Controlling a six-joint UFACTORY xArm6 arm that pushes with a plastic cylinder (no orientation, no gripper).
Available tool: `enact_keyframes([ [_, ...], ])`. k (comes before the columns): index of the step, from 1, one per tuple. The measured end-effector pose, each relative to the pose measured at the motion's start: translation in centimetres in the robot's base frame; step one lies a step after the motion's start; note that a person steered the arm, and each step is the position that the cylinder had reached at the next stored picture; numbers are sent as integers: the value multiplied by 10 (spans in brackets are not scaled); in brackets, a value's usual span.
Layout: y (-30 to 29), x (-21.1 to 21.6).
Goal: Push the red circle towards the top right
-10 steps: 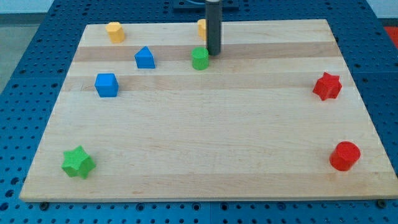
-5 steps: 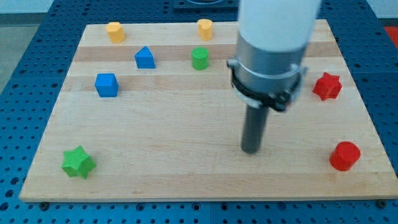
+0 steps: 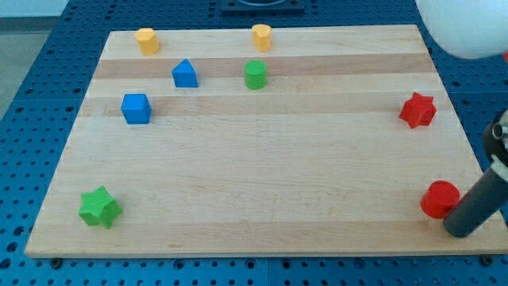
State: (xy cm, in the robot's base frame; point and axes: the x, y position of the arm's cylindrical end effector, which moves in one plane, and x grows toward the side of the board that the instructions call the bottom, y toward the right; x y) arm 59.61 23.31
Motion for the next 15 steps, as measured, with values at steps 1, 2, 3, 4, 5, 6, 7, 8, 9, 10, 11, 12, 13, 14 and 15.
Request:
enact_keyframes([
  [1,-9,-18],
  [2,-17,-34],
  [3,-21,-54],
  [4,-37,-73],
  [5,-67,-85],
  [6,-73,-101],
  [7,-71,-98],
  [8,-49,-92],
  [9,-50,-102],
  [10,-61,-125],
  [11,-76,-154],
  [12,-88,-183],
  [13,-89,-209],
  [14,-87,-236],
  [15,-84,-270],
])
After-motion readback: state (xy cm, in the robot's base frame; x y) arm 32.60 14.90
